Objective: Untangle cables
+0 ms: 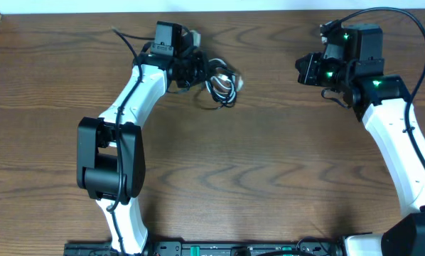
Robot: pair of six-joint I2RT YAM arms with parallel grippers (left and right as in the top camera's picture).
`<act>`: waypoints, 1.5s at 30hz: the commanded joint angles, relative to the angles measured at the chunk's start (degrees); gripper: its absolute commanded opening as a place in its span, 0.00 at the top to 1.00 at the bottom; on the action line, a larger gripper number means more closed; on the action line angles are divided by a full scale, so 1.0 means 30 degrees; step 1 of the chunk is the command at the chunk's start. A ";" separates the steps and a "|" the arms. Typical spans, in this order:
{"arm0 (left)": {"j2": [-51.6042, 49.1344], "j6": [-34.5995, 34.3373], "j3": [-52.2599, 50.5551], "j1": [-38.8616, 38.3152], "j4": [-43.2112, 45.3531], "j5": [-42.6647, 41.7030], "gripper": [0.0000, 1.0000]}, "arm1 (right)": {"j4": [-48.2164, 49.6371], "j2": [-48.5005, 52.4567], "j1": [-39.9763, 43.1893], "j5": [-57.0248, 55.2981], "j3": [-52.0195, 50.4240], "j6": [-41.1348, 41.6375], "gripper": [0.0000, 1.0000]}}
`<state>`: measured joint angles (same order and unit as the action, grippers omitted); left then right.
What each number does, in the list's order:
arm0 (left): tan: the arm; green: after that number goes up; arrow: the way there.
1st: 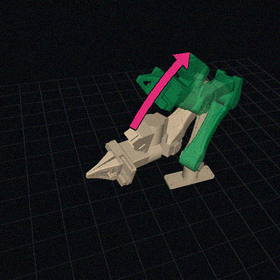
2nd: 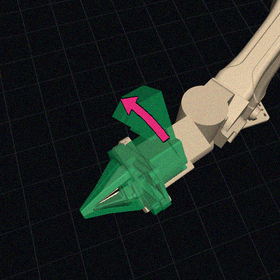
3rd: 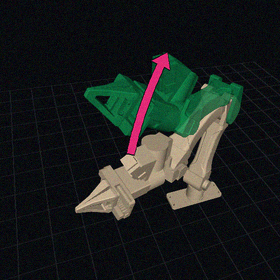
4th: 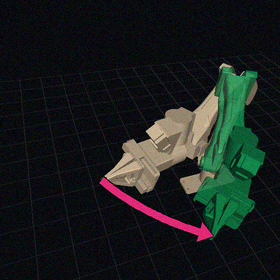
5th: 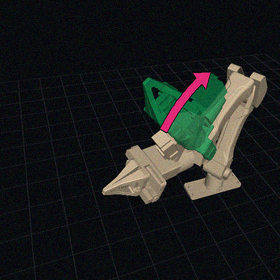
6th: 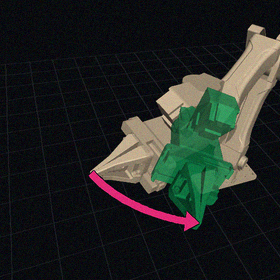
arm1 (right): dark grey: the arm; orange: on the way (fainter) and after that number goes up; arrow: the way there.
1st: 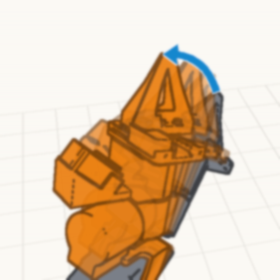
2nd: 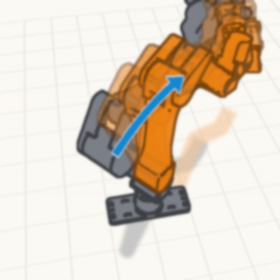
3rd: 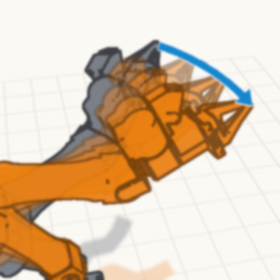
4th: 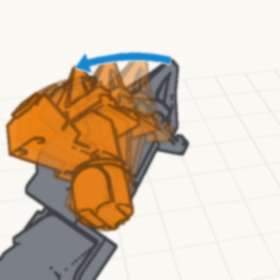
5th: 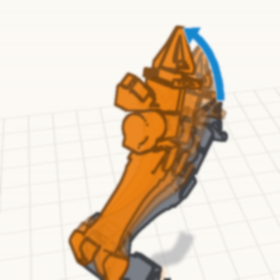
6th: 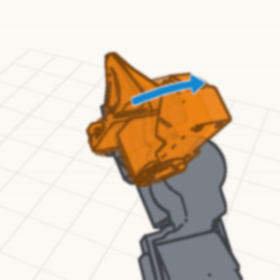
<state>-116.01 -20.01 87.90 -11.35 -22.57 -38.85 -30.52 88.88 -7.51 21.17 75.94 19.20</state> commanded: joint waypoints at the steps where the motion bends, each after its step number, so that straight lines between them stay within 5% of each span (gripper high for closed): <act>1: -0.0095 0.3031 0.0291 -0.0022 0.0503 -0.3351 0.93 | -0.0262 0.0240 -0.0408 0.0182 0.0044 -0.0685 0.99; 11: 0.1078 0.3024 0.0291 -0.0022 0.3920 -0.4889 0.93 | 0.0481 0.1785 -0.2033 0.2550 0.0044 -0.0867 0.82; 17: 0.3220 0.3096 0.0291 -0.0182 0.3781 -0.2484 0.93 | 0.1479 0.1851 -0.2922 0.2710 0.0044 -0.0838 0.63; 27: 0.6441 0.2987 0.0291 -0.2062 0.1698 0.3555 0.92 | 0.2550 0.2259 -0.4029 0.2659 0.0044 0.0328 0.59; 34: 0.7176 -0.1384 0.0291 -0.2965 -0.0007 1.1132 0.93 | 0.3038 0.2280 -0.4320 0.3650 0.0036 0.0517 0.59; 45: 0.7169 -0.8983 0.0291 -0.2994 -0.0969 1.4127 0.93 | 0.3264 0.2572 -0.5595 0.2346 0.0044 0.2142 0.56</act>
<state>-95.88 -37.28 87.88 -20.27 -25.56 -0.23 -21.10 95.24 -23.14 30.76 75.94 21.50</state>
